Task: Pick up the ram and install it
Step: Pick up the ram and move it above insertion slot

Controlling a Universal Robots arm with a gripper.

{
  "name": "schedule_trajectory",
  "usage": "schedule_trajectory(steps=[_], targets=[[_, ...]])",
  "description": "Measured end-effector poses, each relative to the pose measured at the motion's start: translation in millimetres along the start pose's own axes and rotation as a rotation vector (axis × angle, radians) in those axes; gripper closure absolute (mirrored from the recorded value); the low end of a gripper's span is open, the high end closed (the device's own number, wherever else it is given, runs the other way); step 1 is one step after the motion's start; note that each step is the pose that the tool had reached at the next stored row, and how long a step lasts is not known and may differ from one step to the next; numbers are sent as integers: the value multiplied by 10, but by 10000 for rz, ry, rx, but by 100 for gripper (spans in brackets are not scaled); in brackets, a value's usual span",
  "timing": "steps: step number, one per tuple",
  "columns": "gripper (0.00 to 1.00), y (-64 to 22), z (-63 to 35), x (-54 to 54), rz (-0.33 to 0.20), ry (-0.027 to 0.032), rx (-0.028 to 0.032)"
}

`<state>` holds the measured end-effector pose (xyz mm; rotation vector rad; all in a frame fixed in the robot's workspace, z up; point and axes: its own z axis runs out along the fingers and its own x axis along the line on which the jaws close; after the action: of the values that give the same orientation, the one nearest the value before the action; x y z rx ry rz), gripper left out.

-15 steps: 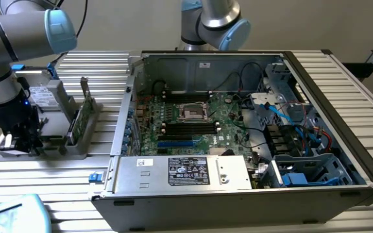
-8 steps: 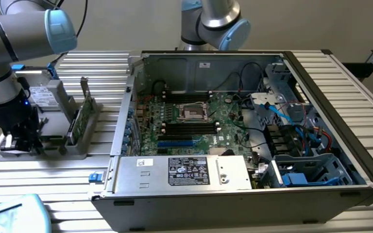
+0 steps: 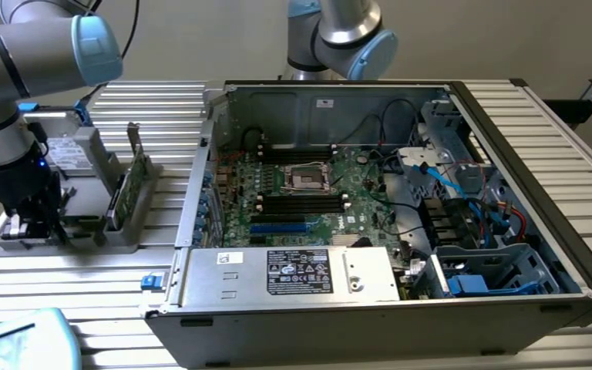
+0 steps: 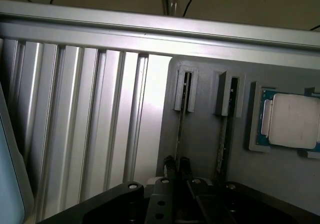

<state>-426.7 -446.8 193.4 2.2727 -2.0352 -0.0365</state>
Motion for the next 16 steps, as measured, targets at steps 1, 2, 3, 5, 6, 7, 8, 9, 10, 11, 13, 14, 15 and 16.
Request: schedule_trajectory(steps=[1, 2, 3, 5, 6, 7, 8, 9, 10, 11, 13, 14, 15, 16], targets=[[86, 0, 0, 0, 0, 0, -4], [86, 0, 0, 0, 0, -1, -6], [86, 0, 0, 0, 0, -1, -6], [86, 0, 0, 0, 0, -1, -6], [86, 0, 0, 0, 0, -1, -7], [86, 0, 0, 0, 0, -1, -6], [86, 0, 0, 0, 0, -1, -6], [86, 0, 0, 0, 0, -1, -6], [86, 0, 0, 0, 0, -1, -6], [86, -1, 1, 0, 0, -1, -6], [86, -6, 1, 0, 0, -2, -4], [86, -8, 0, 1, 0, -2, -5], [86, -11, -3, 1, -1, -2, -5], [86, -12, -7, 2, -1, -1, -6]])
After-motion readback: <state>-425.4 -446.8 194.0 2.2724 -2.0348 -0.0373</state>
